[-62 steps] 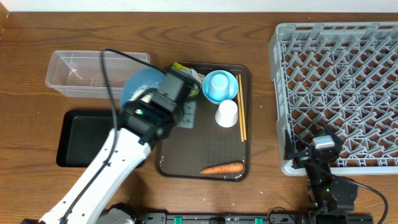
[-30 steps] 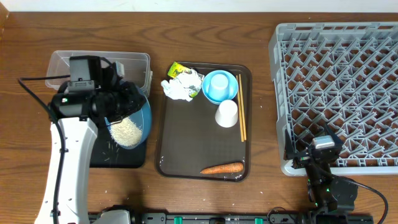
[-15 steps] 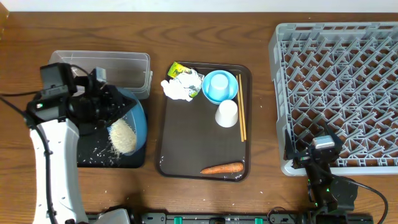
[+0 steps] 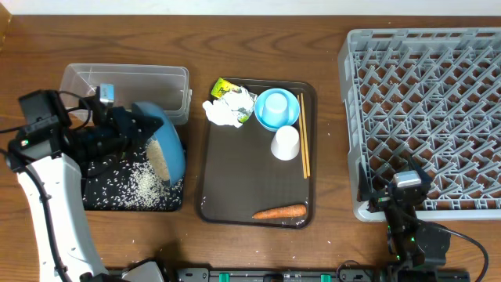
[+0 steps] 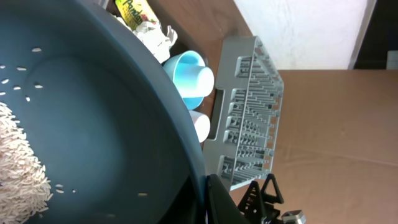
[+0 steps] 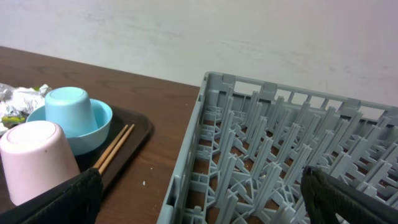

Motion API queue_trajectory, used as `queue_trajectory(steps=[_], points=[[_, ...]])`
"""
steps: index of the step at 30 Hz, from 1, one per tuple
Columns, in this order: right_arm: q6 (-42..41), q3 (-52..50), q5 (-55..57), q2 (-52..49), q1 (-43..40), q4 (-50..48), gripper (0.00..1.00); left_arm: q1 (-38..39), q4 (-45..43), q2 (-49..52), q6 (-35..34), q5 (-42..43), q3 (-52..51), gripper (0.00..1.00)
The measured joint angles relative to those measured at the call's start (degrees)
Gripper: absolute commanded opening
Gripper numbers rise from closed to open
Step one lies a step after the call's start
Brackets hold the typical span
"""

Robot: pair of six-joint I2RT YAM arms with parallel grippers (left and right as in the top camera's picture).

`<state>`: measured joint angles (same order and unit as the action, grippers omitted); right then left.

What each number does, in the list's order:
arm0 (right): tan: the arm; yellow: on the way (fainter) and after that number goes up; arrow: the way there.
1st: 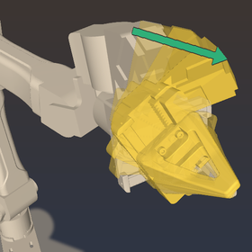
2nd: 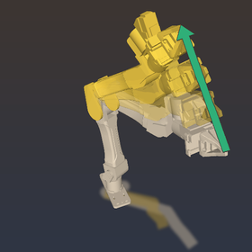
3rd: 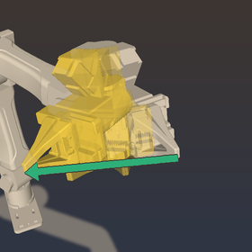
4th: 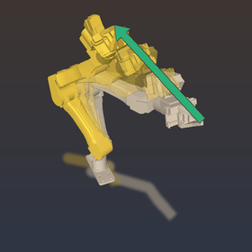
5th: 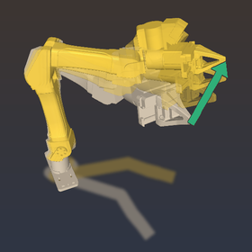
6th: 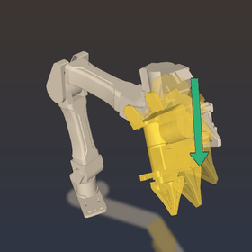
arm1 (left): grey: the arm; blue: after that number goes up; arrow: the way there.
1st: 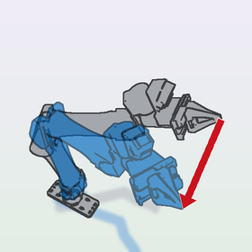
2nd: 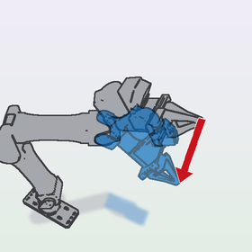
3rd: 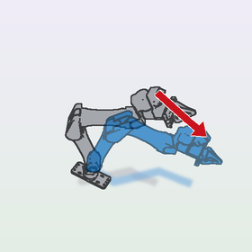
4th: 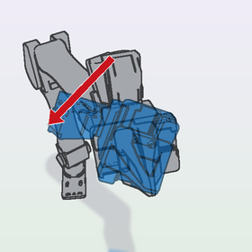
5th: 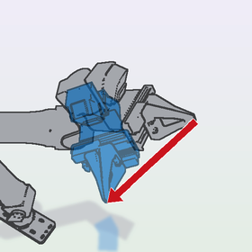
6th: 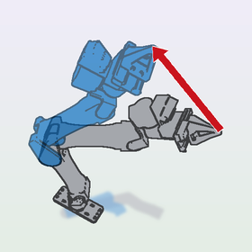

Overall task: Sort waste into correct bins and load items into the dishwasher rack
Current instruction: 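Tilt the blue bowl with the left gripper, pouring rice onto black tray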

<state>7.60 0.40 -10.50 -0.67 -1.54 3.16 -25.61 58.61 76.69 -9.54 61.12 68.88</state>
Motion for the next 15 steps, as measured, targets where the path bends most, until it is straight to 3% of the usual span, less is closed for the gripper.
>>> queue_trajectory(steps=[15], points=[[0.0,0.0,0.0,0.0,0.0,0.0,0.99,-12.3,6.4,2.5,7.5,9.9,-0.1,0.06]])
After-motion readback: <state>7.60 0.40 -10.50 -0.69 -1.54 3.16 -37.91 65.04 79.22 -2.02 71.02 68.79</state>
